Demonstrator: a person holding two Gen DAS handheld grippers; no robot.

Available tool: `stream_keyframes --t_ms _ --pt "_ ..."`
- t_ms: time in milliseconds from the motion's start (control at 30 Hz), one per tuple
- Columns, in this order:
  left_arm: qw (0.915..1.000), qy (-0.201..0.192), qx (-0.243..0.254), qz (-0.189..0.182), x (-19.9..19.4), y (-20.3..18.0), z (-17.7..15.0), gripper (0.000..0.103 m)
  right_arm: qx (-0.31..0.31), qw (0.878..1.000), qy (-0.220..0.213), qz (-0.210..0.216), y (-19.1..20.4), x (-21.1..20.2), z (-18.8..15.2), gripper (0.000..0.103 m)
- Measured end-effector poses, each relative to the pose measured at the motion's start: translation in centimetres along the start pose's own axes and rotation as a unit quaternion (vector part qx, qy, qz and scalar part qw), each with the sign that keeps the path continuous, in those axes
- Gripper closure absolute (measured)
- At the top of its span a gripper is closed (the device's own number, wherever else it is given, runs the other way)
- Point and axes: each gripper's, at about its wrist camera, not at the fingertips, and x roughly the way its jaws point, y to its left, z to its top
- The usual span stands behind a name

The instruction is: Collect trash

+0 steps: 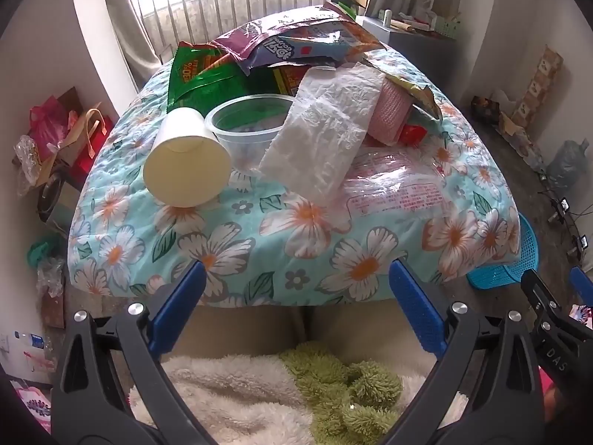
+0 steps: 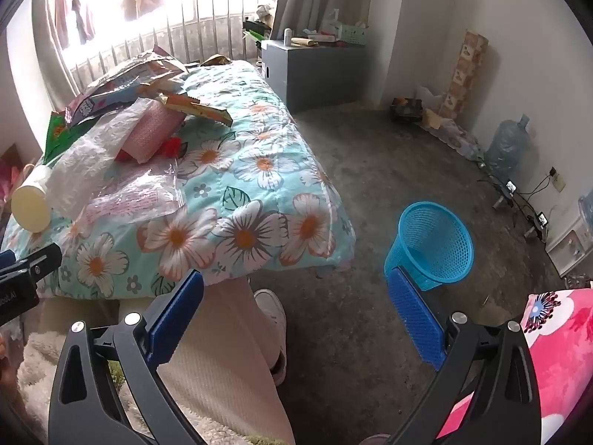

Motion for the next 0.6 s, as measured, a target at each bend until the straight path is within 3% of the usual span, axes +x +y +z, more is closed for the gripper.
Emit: stream_keyframes --t_ms 600 --pt "1.0 0.002 0.001 0.007 0.19 0.11 0.05 0.008 0.0 1.0 -0.003 0.005 -0.39 -0.13 -0.2 0.006"
